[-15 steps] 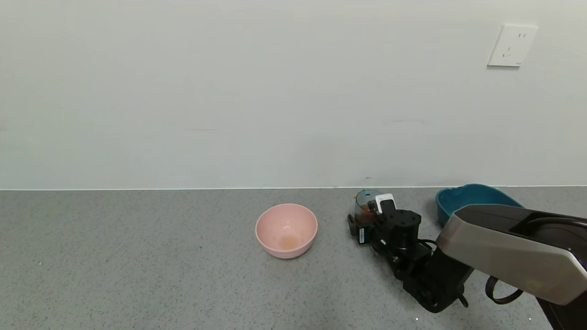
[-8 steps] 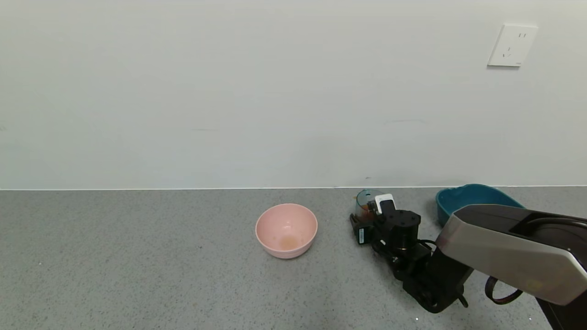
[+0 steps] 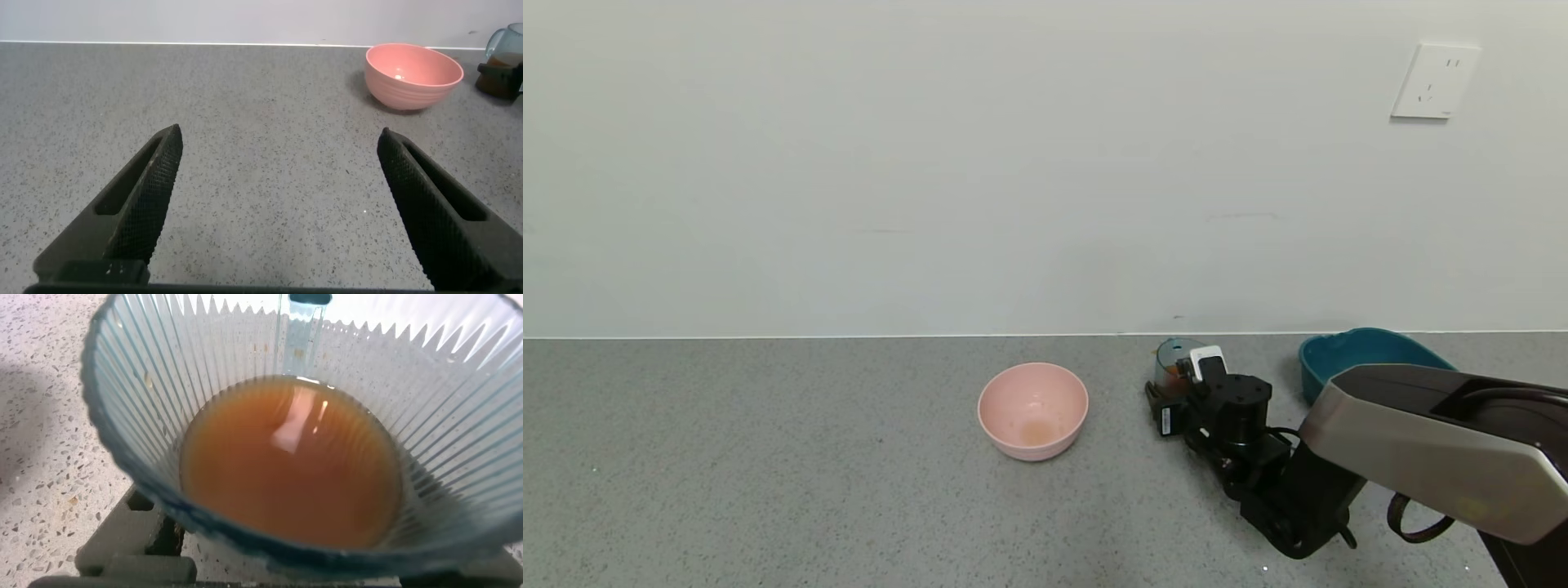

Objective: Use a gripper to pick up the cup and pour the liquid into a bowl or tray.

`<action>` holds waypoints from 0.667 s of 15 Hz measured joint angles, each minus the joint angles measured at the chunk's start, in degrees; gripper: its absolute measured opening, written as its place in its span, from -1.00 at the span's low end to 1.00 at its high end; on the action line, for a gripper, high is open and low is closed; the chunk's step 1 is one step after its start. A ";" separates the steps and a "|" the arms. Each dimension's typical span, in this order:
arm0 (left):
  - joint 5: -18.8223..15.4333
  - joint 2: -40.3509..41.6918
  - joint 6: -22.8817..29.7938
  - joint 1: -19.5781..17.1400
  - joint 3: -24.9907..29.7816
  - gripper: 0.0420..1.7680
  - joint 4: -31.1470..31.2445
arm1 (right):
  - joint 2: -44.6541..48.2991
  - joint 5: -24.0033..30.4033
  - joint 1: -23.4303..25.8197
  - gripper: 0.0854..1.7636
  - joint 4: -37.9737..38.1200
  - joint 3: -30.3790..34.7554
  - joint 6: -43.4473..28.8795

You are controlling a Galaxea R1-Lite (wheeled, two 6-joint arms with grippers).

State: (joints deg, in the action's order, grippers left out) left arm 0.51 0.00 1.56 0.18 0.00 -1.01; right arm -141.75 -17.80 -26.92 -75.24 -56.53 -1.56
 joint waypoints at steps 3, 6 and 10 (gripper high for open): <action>0.00 0.00 0.00 0.00 0.00 0.94 0.00 | 1.01 0.09 0.11 0.53 0.33 0.20 0.30; -0.02 0.00 0.00 0.00 0.00 0.94 -0.02 | 4.10 0.52 0.55 0.53 3.99 0.38 0.57; -0.02 0.00 -0.02 0.00 0.00 0.94 -0.02 | 10.03 1.87 2.15 0.53 8.81 0.06 0.85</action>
State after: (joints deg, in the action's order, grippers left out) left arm 0.49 0.00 1.54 0.18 0.00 -1.04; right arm -131.72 -15.93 -24.77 -66.43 -56.47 -0.71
